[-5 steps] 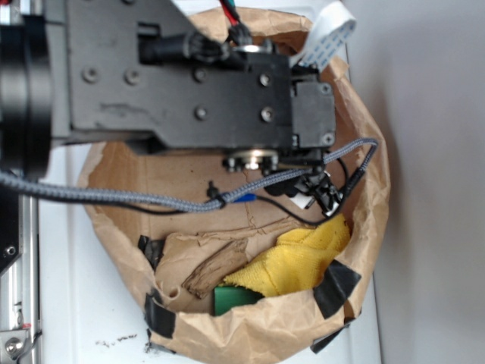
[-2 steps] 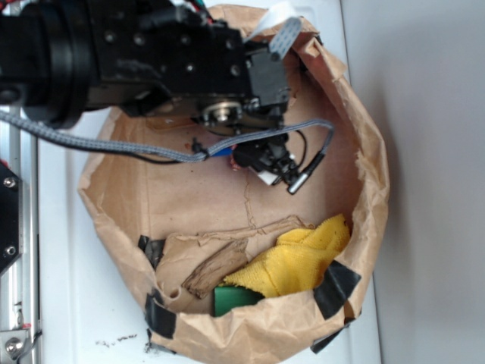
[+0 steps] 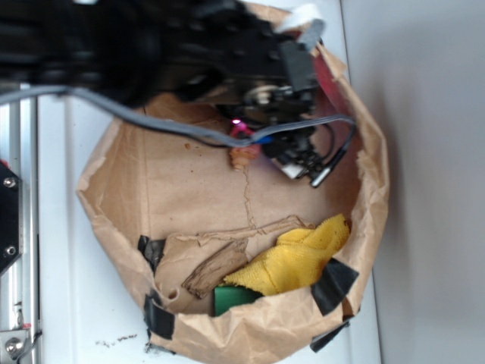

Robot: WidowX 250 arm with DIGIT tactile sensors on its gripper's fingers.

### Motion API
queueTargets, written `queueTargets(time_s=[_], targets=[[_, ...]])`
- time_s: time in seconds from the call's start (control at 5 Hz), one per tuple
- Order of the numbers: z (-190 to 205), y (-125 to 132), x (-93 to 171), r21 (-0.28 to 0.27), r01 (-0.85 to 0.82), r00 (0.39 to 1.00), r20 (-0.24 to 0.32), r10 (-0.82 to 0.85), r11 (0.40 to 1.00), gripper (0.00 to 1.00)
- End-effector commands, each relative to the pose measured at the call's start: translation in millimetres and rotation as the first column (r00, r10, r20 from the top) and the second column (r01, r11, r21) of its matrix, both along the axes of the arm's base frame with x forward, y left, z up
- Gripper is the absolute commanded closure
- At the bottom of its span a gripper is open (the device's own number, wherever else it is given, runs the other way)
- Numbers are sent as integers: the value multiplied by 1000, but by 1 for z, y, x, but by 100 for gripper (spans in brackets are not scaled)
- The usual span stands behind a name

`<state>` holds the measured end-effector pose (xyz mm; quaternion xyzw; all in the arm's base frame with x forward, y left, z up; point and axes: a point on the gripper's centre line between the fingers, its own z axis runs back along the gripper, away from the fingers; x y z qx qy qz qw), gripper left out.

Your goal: Grab the shell.

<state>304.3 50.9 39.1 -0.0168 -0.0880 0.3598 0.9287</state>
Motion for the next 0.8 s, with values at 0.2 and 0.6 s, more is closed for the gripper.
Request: queueTargets(time_s=[0.2, 0.6], targets=[[-12, -6, 16, 112, -64, 991, 124, 50, 992, 100], [-1, -4, 15, 70, -63, 990, 129, 53, 996, 100]])
